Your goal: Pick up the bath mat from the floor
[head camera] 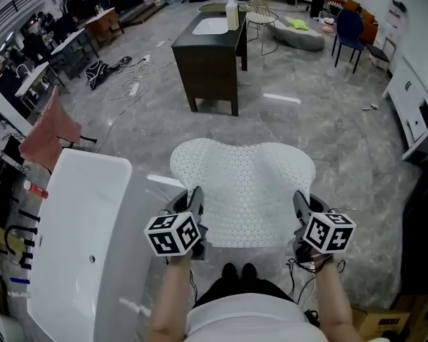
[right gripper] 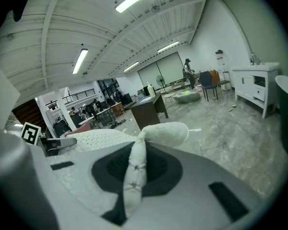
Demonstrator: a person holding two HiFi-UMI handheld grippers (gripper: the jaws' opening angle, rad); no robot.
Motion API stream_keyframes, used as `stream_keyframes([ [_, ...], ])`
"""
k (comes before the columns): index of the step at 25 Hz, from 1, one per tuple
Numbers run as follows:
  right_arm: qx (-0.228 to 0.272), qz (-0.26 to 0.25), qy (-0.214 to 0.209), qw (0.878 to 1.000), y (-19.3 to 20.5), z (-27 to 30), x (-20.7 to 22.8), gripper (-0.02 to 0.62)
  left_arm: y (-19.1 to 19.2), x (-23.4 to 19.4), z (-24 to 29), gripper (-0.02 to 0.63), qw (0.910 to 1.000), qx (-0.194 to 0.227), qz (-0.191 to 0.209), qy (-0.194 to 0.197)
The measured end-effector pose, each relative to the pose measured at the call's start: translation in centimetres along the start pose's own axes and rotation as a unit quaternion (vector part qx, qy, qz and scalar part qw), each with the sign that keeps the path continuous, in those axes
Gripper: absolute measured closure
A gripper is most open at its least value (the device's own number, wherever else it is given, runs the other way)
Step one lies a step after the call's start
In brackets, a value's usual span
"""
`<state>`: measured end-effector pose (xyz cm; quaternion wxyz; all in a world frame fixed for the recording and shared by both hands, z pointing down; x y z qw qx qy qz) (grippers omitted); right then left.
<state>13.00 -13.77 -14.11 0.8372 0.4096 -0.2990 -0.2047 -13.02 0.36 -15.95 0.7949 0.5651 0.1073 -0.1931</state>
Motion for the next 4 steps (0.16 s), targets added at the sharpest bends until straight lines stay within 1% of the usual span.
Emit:
stream_keyframes([
  [4,-0.001,-0.003,0.002,1.000,-0.03,0.20,0.02,0.572,-0.05,0.01,0.16,0.584,1.0000,-0.001,0.001,0.000],
])
Point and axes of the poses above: the fingertips, and each gripper's own axes: z forward along the fingers, x to its right, y out of its underside, the point moved 3 cm from there along -z, backward along the fingers, and after that the axes turned 7 degrees about y, right-handed, at the moved point
